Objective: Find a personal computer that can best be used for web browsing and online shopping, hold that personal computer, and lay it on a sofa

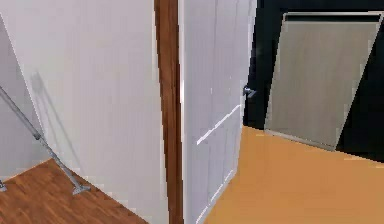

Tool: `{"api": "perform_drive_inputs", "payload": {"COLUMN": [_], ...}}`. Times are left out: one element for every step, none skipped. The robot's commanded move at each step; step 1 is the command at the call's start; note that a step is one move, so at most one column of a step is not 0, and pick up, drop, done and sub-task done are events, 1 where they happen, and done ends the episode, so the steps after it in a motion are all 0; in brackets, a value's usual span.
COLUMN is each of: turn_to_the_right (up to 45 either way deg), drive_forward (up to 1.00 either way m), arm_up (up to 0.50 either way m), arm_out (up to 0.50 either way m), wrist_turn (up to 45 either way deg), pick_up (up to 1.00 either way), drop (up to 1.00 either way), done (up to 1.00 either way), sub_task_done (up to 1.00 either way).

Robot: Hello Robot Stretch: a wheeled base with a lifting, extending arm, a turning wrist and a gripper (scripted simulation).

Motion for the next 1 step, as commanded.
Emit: {"api": "perform_drive_inputs", "payload": {"turn_to_the_right": [9.0], "drive_forward": [0.00], "arm_up": [0.00], "arm_out": [0.00], "wrist_turn": [0.0], "pick_up": [0.00], "drop": [0.00], "done": [0.00], "sub_task_done": [0.00]}}
